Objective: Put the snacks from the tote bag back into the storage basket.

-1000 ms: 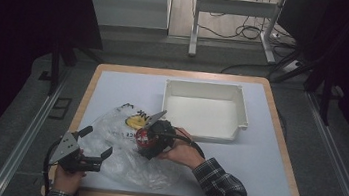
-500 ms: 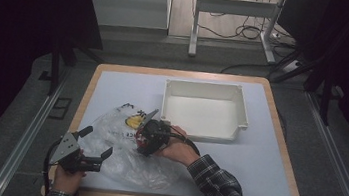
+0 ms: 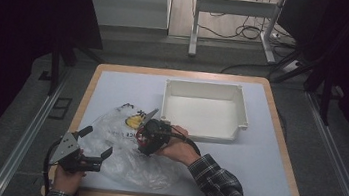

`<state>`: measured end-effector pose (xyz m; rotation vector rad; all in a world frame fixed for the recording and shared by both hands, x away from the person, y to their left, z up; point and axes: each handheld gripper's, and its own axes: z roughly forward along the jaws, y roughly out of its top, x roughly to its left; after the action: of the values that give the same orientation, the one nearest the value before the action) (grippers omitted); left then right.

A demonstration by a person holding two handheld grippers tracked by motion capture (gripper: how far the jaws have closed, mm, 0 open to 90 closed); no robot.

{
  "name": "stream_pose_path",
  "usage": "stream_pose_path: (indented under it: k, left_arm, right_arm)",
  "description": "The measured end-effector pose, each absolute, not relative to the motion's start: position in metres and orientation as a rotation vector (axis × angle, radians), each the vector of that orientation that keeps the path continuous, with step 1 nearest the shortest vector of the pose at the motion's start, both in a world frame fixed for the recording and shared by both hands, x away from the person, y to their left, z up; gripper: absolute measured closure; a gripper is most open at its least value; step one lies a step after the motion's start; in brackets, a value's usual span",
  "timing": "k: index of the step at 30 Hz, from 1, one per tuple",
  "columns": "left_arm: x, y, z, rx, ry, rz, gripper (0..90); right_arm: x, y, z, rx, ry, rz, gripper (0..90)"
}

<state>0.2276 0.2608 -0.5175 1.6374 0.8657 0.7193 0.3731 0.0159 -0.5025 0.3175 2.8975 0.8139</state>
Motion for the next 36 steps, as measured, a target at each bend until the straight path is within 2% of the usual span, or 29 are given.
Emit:
stream_pose_path:
  k: [36]
  left_arm:
    - [0.227, 0.260, -0.517, 1.640, 0.864, 0.727, 0.0]
  right_arm:
    - [0.358, -0.018, -0.461, 0.273, 2.906, 0.857, 25.7]
